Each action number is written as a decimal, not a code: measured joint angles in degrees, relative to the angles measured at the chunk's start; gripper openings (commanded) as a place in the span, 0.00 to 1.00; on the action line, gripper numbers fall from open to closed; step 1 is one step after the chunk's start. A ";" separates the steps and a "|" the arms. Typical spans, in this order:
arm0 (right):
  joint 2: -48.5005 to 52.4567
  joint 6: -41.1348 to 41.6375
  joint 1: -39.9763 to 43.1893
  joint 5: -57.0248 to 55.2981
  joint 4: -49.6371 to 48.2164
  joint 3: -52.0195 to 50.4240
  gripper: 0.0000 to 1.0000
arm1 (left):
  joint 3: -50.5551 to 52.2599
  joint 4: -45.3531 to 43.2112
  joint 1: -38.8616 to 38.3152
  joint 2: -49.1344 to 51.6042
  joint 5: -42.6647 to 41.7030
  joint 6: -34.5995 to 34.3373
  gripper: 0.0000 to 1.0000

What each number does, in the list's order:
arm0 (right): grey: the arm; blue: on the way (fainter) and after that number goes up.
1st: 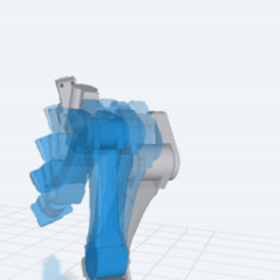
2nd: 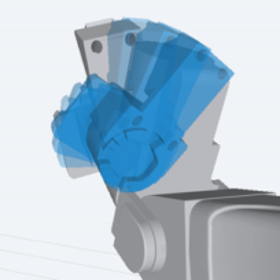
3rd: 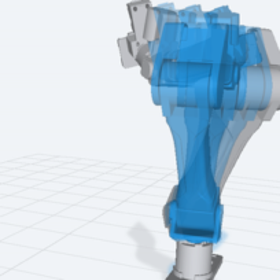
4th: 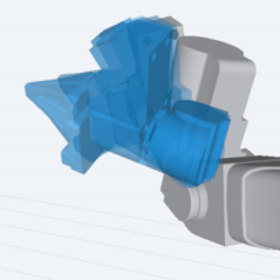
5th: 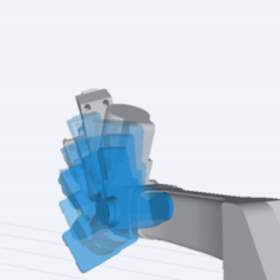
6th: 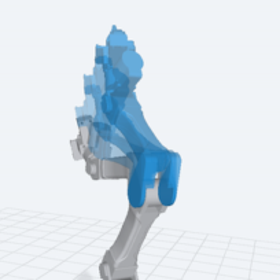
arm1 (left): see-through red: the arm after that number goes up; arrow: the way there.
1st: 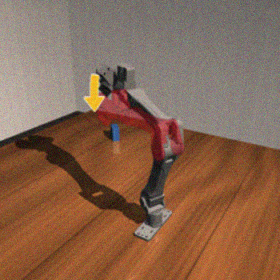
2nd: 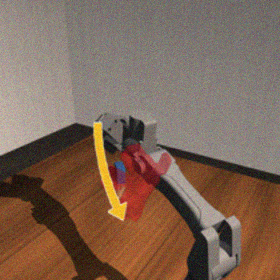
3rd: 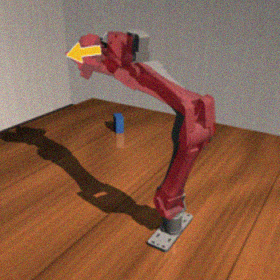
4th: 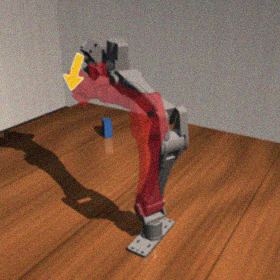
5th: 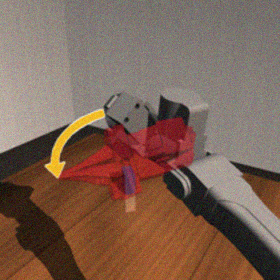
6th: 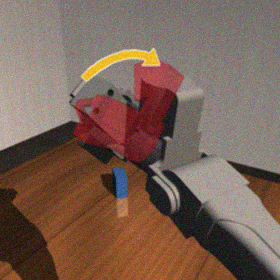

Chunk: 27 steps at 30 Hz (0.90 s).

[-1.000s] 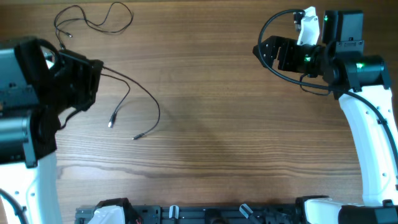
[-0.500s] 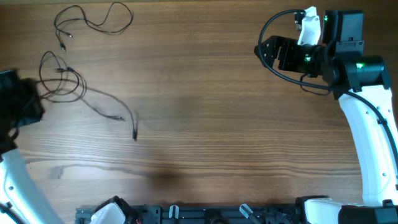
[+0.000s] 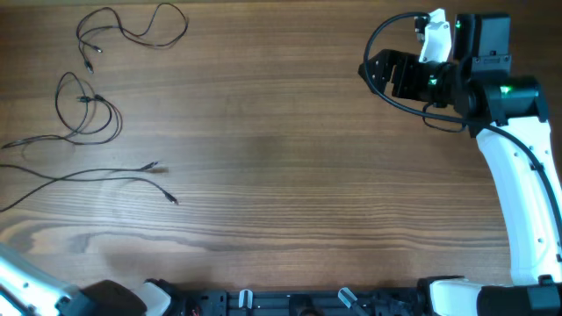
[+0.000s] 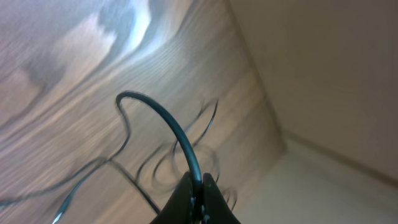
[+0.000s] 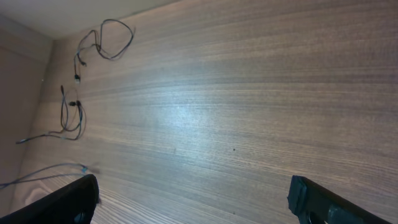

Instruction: Untangle cables

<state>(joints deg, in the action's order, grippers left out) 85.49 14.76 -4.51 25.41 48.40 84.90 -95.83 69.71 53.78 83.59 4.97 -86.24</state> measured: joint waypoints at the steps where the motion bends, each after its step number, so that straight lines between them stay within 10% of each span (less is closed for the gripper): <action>1: 0.37 0.00 0.00 0.00 -0.02 0.00 1.00 | 0.00 -1.62 0.20 1.27 2.16 -0.24 0.04; 11: 2.71 0.02 0.00 0.00 -0.90 -0.02 1.00 | 0.00 -7.76 0.31 14.99 18.80 0.72 0.04; 27: 2.71 1.53 0.00 0.00 -1.07 0.00 1.00 | 0.09 -26.53 0.20 32.11 20.68 28.81 0.04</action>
<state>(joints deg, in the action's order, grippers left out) 88.20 16.29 -4.51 25.41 47.33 84.90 -95.74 43.18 53.98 115.70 25.65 -57.43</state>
